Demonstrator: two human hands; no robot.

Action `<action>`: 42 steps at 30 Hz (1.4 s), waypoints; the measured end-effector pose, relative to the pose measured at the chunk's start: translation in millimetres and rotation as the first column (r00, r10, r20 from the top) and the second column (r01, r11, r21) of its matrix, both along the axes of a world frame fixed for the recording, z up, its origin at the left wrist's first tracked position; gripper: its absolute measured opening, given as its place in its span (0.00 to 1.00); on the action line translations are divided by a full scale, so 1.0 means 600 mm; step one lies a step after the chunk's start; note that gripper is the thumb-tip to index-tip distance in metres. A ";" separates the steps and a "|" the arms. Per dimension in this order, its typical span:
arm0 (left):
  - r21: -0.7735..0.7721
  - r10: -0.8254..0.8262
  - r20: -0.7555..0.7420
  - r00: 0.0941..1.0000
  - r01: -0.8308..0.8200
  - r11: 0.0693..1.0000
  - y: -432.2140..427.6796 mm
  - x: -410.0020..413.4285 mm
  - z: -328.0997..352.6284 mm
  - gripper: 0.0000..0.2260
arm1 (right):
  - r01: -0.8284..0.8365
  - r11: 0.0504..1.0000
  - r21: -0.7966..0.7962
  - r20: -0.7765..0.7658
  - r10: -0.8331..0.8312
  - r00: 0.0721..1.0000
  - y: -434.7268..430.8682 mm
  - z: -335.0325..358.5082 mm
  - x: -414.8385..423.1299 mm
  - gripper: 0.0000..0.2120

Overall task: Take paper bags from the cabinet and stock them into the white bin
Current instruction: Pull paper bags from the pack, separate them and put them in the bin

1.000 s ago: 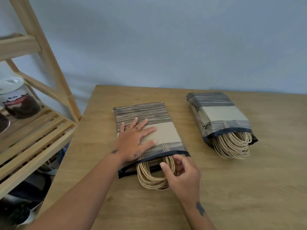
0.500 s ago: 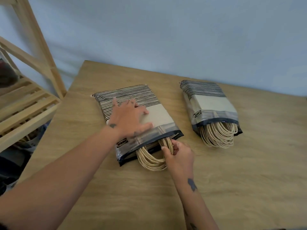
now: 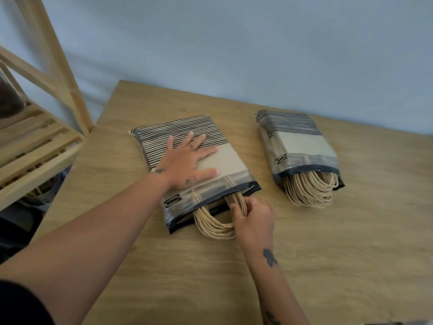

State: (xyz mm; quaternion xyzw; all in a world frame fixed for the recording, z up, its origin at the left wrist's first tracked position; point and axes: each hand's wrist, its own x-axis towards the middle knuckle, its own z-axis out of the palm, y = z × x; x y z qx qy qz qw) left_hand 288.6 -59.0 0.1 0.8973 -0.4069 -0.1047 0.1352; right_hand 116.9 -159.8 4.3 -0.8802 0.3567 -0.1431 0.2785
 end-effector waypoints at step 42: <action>0.108 0.006 -0.063 0.998 0.001 0.994 -0.017 0.016 -0.001 0.31 | -0.088 0.989 0.122 -0.143 0.106 0.984 0.007 0.028 -0.064 0.10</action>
